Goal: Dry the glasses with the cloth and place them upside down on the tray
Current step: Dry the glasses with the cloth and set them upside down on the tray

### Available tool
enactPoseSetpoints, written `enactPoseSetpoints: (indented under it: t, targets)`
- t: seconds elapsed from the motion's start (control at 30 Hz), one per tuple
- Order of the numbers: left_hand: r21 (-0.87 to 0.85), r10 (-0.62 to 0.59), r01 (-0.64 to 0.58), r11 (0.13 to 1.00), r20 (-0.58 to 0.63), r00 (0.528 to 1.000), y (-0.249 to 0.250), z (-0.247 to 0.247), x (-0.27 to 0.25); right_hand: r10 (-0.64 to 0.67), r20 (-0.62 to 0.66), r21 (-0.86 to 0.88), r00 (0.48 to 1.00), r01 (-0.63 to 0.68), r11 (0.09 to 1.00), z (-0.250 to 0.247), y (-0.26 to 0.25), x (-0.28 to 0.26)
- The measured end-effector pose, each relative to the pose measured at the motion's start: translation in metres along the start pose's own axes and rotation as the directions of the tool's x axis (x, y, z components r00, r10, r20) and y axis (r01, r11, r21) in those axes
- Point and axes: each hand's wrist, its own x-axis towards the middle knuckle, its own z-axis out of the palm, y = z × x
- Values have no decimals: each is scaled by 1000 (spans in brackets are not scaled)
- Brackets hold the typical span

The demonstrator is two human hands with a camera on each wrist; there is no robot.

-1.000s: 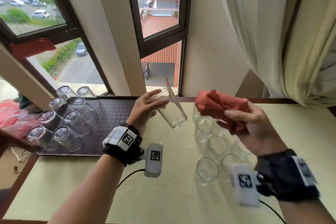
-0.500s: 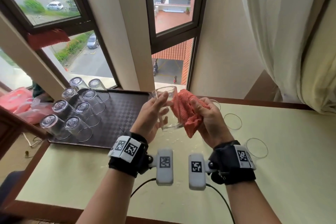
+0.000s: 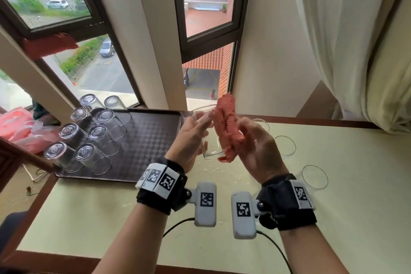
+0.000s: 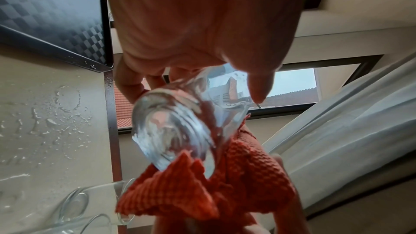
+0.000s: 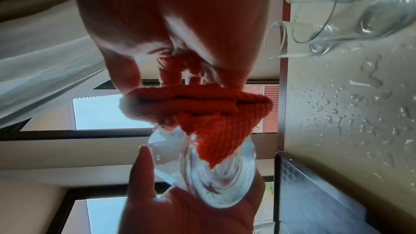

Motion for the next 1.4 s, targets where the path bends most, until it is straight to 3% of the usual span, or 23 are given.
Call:
enactPoseSetpoints:
  t: [0.23,0.43,0.53,0.8,1.0,1.13,1.27,1.4]
  targets:
    - [22,54,-54,998,5,999,1,3,4,26,-39,-163,999,-32,986,10,2,11]
    - [9,6,-6,1000,32,999,3,3,7,68,33,-436,997,-46,899,15,11,14]
    - [5,-43,43,999,68,997,0,1,10,52,50,-480,997,-22,877,11,14,12]
    - [2,33,-33,999,159,987,-1,4,12,-37,87,-345,996,65,936,12,22,18]
    - [-17,79,-77,997,181,980,-7,-2,16,33,158,-229,987,4,973,11,22,25]
    - [47,59,-72,996,231,971,-8,-5,19,21,116,-153,993,-3,988,8,25,28]
    - [-61,6,8,998,239,971,2,-18,21,-76,46,-329,996,87,940,8,25,26]
    - [-94,-25,54,994,286,958,9,-21,20,-114,82,-440,990,139,887,17,27,23]
